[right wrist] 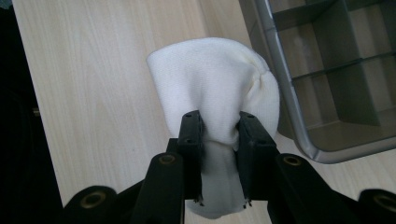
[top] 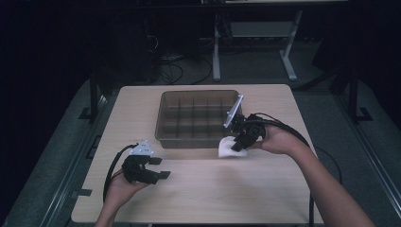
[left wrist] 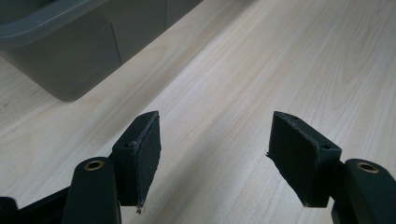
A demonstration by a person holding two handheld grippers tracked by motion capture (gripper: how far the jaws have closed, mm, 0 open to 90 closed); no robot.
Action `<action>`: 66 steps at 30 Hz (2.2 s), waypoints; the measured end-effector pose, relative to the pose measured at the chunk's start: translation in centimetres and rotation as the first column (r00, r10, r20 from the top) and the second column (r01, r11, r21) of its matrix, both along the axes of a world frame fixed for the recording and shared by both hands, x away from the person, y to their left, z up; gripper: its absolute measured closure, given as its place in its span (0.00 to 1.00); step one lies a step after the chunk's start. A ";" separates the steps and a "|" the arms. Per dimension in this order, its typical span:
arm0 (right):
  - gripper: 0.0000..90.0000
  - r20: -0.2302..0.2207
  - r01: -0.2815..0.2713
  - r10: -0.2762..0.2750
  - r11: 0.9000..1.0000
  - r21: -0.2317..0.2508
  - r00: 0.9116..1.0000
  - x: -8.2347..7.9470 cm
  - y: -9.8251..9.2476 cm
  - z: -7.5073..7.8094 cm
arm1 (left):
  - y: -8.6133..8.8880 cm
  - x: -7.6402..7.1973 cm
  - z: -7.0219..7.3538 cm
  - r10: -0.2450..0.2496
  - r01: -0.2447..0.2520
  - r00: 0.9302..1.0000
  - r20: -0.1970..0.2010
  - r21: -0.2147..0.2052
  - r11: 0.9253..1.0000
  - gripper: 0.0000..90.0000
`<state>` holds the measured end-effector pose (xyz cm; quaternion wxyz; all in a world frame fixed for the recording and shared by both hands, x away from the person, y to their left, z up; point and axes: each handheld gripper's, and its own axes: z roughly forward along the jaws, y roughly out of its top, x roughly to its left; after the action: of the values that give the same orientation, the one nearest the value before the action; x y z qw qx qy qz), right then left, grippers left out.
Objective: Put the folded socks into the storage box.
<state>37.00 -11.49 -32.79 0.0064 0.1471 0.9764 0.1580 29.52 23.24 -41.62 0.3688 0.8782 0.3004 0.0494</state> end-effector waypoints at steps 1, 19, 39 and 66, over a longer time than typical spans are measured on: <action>0.81 0.002 -0.001 0.001 1.000 0.001 1.000 0.1 0.0 0.1 | 0.0 0.0 0.0 -0.001 0.001 1.000 0.001 0.002 1.000 0.38; 0.81 0.007 0.013 -0.013 1.000 -0.013 1.000 2.5 0.2 1.0 | 0.8 0.2 -0.1 0.019 -0.019 1.000 -0.004 -0.013 1.000 0.37; 0.81 -0.003 0.026 -0.027 0.999 -0.024 1.000 6.4 0.4 0.6 | 1.7 0.5 -0.6 0.052 -0.053 0.998 -0.019 -0.009 0.999 0.37; 0.81 -0.034 0.051 -0.052 0.998 -0.029 0.998 9.6 -0.1 -2.5 | 2.2 0.4 -0.9 0.067 -0.067 0.997 -0.035 -0.012 0.998 0.36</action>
<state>46.56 -11.63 -35.25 -0.0044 0.1751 0.9743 0.1416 29.90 25.45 -42.55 0.3674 0.8660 0.3363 0.0447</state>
